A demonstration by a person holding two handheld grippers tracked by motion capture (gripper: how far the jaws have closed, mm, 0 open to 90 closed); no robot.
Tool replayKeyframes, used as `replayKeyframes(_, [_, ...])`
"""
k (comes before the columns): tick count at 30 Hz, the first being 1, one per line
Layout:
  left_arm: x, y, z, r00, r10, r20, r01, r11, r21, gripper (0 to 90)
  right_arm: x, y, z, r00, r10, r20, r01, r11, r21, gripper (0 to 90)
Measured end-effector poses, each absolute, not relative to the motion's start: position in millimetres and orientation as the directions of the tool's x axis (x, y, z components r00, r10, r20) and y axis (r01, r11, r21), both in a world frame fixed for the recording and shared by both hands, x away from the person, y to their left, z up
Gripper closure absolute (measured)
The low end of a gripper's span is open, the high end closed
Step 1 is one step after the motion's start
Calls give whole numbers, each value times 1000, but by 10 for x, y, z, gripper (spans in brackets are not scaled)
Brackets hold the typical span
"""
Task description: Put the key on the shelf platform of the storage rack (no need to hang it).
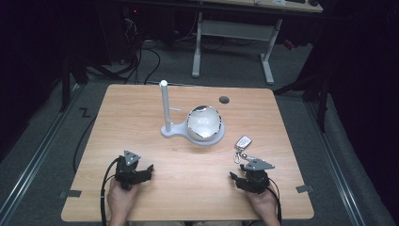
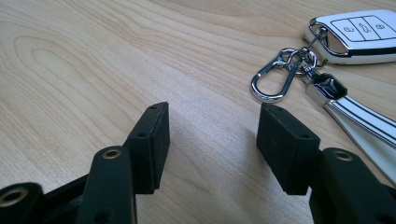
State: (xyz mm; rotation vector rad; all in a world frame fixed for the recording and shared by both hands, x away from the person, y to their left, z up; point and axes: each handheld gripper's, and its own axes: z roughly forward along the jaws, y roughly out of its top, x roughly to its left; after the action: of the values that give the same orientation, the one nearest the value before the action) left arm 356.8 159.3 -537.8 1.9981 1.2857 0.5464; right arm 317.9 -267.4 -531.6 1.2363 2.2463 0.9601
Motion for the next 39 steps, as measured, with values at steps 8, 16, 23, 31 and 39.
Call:
replayKeyframes(8, [3569,1593,-5379,421,907,-18,616,-272,739,219,3180,-2672,-5316,-529,849,-19,573,374,729,434])
replayKeyframes(16, [3570,1593,-5378,421,907,-18,617,-272,738,220,3176,-2671,-5315,-535,845,-20,572,379,727,408])
replayKeyframes(23, [3570,1593,-5378,420,907,-18,617,-271,738,220,3159,-2687,-5309,-519,855,-15,583,366,726,437])
replayKeyframes(31, [3569,1599,-5377,420,907,-23,618,-268,739,220,3131,-2700,-5263,-522,853,-8,573,358,737,453])
replayKeyframes(39, [3567,1604,-5377,420,907,-27,619,-264,740,219,3088,-2730,-5229,-506,863,11,573,326,752,461])
